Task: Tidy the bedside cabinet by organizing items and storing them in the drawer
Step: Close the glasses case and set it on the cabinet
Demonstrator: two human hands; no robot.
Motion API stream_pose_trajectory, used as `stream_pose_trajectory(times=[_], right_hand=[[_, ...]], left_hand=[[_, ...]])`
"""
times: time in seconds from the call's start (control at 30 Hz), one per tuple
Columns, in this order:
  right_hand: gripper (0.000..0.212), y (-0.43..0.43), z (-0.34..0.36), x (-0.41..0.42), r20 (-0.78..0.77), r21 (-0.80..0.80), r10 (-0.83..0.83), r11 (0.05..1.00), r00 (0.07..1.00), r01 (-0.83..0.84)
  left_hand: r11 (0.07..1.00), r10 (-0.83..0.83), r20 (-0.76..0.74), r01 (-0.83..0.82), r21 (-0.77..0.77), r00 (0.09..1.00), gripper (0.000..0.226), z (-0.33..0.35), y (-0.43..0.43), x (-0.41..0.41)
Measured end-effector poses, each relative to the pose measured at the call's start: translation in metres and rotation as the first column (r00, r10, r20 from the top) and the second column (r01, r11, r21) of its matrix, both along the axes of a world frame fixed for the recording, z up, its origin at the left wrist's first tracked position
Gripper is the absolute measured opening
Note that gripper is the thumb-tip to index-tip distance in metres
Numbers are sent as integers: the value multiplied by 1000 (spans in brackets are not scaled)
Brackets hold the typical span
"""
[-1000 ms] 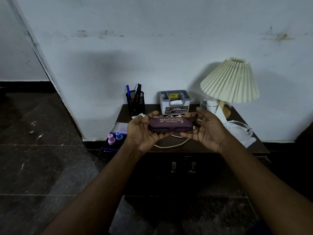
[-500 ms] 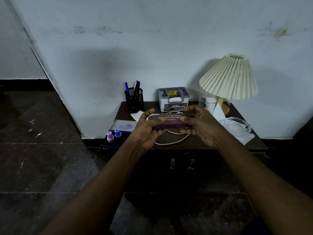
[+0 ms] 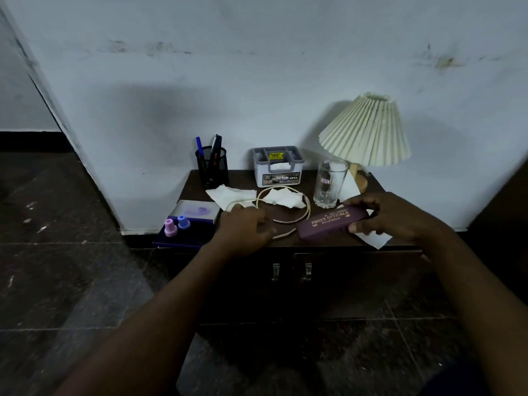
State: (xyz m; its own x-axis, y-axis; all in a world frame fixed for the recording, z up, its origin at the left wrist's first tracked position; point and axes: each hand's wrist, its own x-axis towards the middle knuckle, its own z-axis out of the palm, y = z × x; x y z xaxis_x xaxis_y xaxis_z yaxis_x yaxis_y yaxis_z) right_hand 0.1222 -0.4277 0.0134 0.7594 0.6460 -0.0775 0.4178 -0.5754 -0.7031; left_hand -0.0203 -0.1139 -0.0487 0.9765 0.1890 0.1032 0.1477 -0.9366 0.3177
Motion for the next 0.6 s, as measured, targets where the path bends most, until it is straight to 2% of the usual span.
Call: stream_pose_trajectory(times=[0.07, 0.17, 0.27, 0.37, 0.5, 0.6], right_hand=[[57, -5, -8, 2, 9, -41, 32, 999, 999, -31], [54, -2, -16, -1, 16, -123, 47, 991, 999, -45], [58, 15, -21, -11, 183, -261, 97, 964, 978, -47], [61, 41, -28, -20, 209, -265, 143, 961, 968, -85], [63, 73, -38, -23, 188, -234, 173, 964, 967, -127], [64, 85, -42, -19, 273, -286, 161, 955, 948, -79]], left_hand=[[992, -52, -67, 59, 112, 996, 35, -8, -6, 6], [989, -54, -8, 55, 139, 999, 26, -12, -13, 12], [986, -20, -5, 20, 168, 1000, 24, -8, -12, 17], [980, -6, -11, 8, 197, 1000, 20, -3, -10, 19], [965, -5, 70, -13, 264, 998, 21, -2, -2, 16], [981, -8, 78, -7, 193, 997, 22, -1, 7, 12]])
